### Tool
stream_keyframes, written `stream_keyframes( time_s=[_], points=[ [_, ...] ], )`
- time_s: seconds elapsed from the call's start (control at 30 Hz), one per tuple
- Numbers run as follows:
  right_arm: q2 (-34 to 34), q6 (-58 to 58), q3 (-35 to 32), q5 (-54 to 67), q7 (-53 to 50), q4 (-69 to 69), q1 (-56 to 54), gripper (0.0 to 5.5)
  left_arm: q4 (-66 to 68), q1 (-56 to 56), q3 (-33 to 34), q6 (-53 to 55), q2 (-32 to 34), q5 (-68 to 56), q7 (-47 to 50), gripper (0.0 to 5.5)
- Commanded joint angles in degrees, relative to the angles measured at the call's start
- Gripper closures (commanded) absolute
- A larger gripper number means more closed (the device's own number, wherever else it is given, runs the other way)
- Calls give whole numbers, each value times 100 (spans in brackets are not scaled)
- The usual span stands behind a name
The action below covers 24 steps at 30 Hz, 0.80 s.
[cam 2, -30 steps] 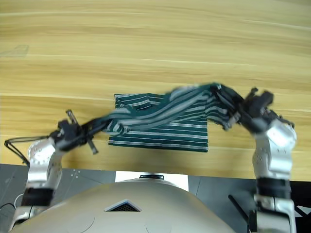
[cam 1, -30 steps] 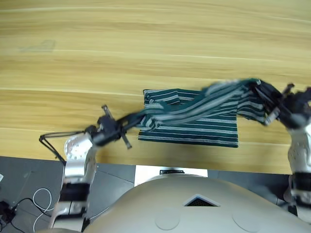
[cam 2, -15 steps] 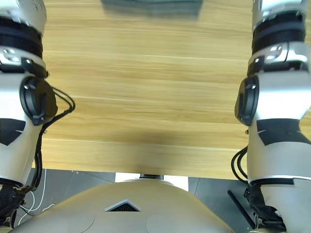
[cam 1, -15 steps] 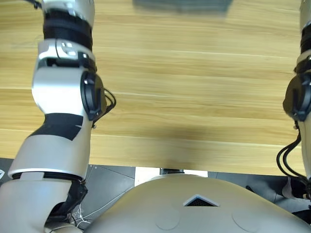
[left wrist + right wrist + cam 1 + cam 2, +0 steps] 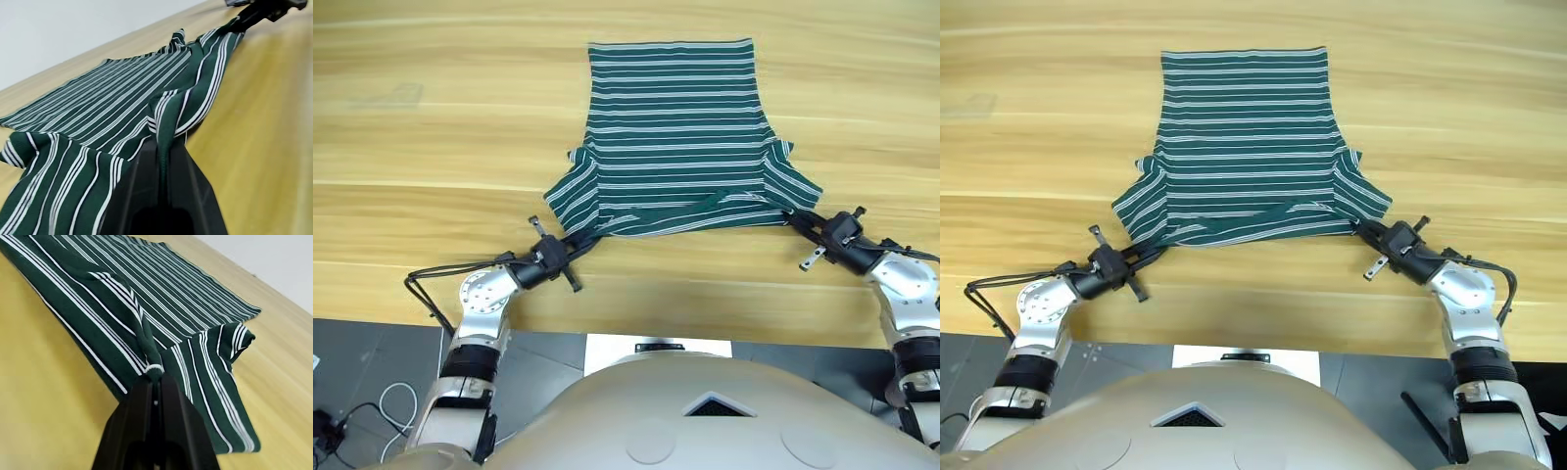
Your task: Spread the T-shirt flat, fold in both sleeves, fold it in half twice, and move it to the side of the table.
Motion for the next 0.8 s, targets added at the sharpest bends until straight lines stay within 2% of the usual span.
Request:
stream_keyframes(
  time_s=[0.03,0.33,0.37,0.5,0.57,0.8],
  points=[
    [-172,119,-187,47,265,-457,351,547,-217,407,13,210,223,55,-79,550],
    [-521,-425,-139,35,1318,-1005,1055,547,-682,1193,107,63,346,-247,-230,550],
    [-490,-448,-123,-19,1357,-985,1036,522,-679,1176,116,71,333,-281,-239,520],
    [-427,-509,-123,-150,1443,-824,928,469,-824,1257,125,114,276,-449,-290,474],
    [-421,-538,-136,-136,1511,-724,885,426,-939,1344,171,149,251,-670,-352,435],
    [-386,-573,-328,183,1812,-118,716,316,-988,1529,724,450,209,-1778,-754,340]
  ],
)
